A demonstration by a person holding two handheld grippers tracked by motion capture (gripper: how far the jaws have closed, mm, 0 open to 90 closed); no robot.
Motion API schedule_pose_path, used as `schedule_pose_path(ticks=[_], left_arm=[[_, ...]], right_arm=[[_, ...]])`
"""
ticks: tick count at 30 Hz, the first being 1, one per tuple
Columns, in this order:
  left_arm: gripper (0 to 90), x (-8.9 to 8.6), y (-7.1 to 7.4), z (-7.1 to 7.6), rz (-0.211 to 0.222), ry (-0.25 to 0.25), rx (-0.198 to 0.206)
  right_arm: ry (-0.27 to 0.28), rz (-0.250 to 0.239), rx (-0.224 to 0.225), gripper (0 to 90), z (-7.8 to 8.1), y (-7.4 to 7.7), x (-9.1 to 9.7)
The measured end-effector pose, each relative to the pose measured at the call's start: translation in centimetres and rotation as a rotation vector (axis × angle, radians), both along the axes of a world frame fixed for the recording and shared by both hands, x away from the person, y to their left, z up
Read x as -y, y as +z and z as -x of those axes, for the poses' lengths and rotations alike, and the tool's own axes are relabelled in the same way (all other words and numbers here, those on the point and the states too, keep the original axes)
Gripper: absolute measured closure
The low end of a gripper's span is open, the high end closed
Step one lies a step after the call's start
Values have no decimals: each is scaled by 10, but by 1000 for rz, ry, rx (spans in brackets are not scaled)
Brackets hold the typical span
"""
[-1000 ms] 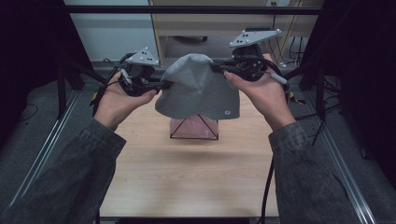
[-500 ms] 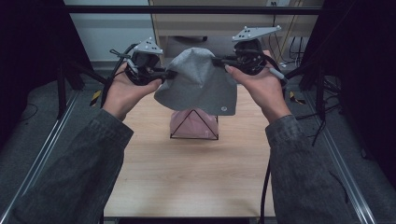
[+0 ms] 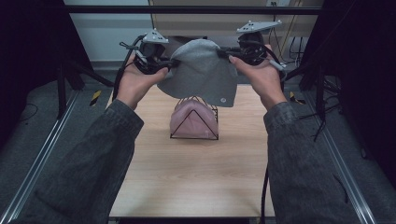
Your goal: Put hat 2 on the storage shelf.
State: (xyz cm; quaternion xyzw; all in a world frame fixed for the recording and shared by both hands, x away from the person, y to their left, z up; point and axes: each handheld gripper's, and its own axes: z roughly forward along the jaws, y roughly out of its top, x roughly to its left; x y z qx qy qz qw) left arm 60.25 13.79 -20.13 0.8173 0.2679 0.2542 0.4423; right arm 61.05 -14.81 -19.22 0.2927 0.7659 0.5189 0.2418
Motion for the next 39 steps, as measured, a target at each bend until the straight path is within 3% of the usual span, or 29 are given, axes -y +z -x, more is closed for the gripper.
schedule_pose_path(ticks=[8,16,30,39], left_arm=[[862,1,-15,-21,-1,26,-1],[862,4,-31,-33,11,27,-21],[862,4,-67,-35,2,31,-51],[862,2,-84,-33,-36,46,-80]], right_arm=[[-25,11,-18,862,-23,-17,-2],[-41,31,-45,861,-32,-31,-3],[-57,66,-92,861,-30,-64,-7],[-65,78,-113,861,-28,-84,-12]])
